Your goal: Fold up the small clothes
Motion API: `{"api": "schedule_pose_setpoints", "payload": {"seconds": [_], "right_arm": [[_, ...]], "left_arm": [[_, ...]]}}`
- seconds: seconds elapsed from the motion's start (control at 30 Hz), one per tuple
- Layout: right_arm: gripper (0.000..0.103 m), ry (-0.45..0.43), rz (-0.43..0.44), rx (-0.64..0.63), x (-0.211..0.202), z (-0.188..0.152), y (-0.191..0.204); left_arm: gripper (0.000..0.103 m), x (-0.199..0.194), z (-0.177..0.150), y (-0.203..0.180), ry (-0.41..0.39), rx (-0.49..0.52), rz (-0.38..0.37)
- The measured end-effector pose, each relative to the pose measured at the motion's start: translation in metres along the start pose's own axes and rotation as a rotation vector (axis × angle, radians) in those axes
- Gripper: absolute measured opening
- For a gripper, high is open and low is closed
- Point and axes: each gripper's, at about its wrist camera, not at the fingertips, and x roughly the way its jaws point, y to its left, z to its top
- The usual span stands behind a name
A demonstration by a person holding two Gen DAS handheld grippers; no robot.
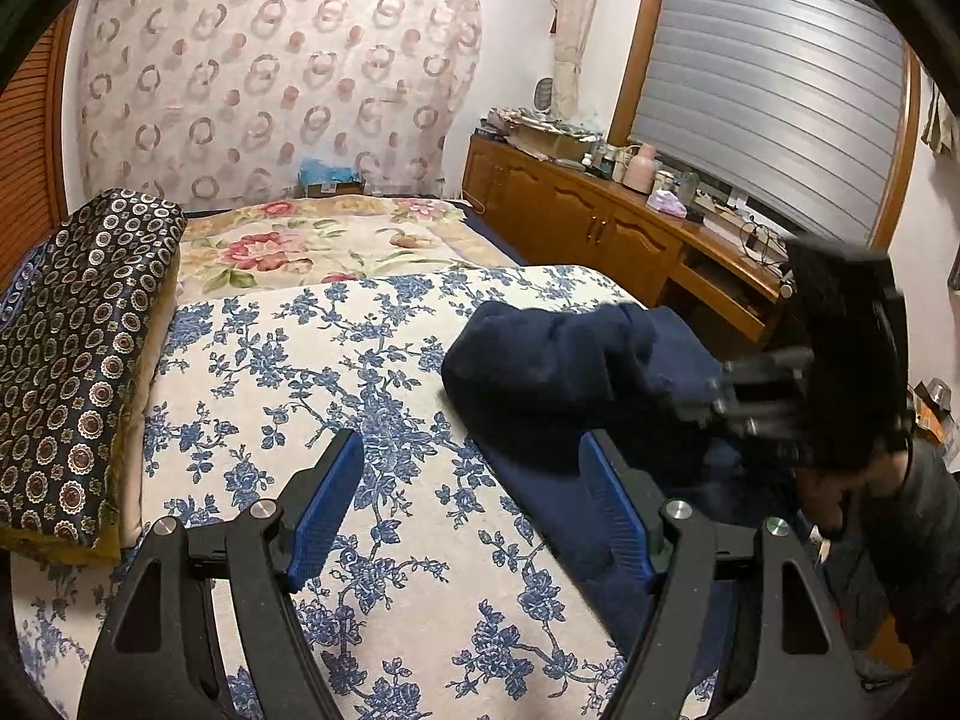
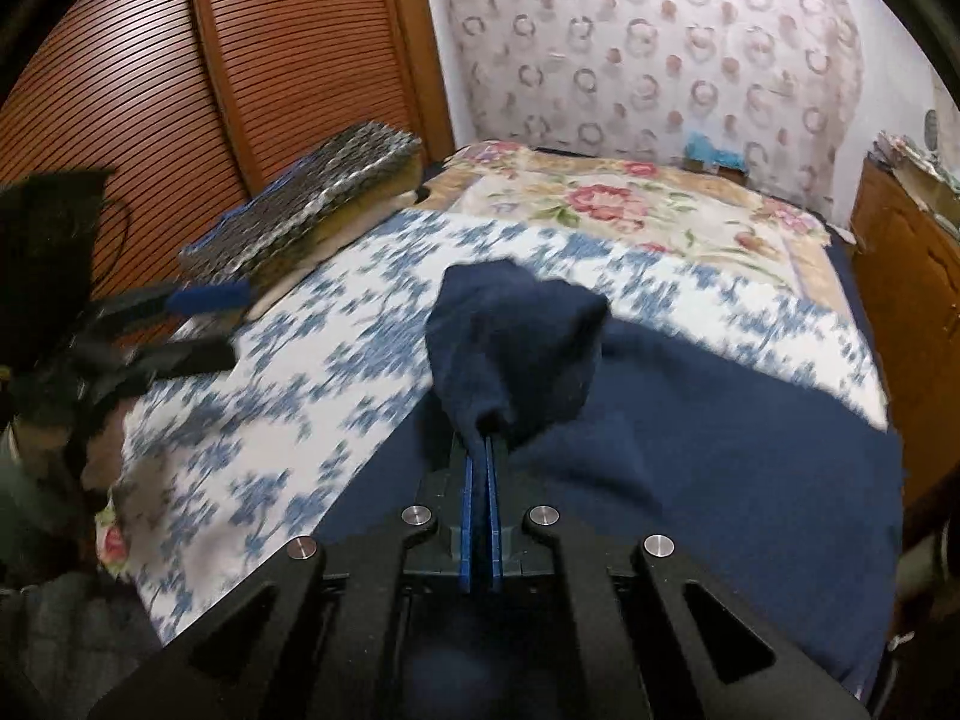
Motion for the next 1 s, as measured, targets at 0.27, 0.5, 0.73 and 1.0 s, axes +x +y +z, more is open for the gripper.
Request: {"api": "schedule_pose_setpoints", "payload": {"seconds": [0.27, 0.5, 0.73, 1.0], "right_arm": [[0.004, 0.068, -0.041, -0.004, 0.008, -0.025, 0.003], [0.023, 0.024, -0.095, -0.007, -0.015, -0.009, 0.008], [0.042, -0.047, -0.13, -0.015, -0.03, 0.014, 0.003], [0.039, 0.011, -0.041, 0.092, 0.011, 0.029, -0.015]], "left_arm": [[0.075, 0.003, -0.003, 0.0, 0.007, 0.004, 0.004], [0.075, 0.003, -0.004, 0.0, 0.01, 0.008, 0.005], [0.075, 0.007, -0.004, -0.002, 0.017, 0.013, 0.002], [0.075, 0.008, -0.006, -0.004, 0.028, 0.022, 0.002]]}}
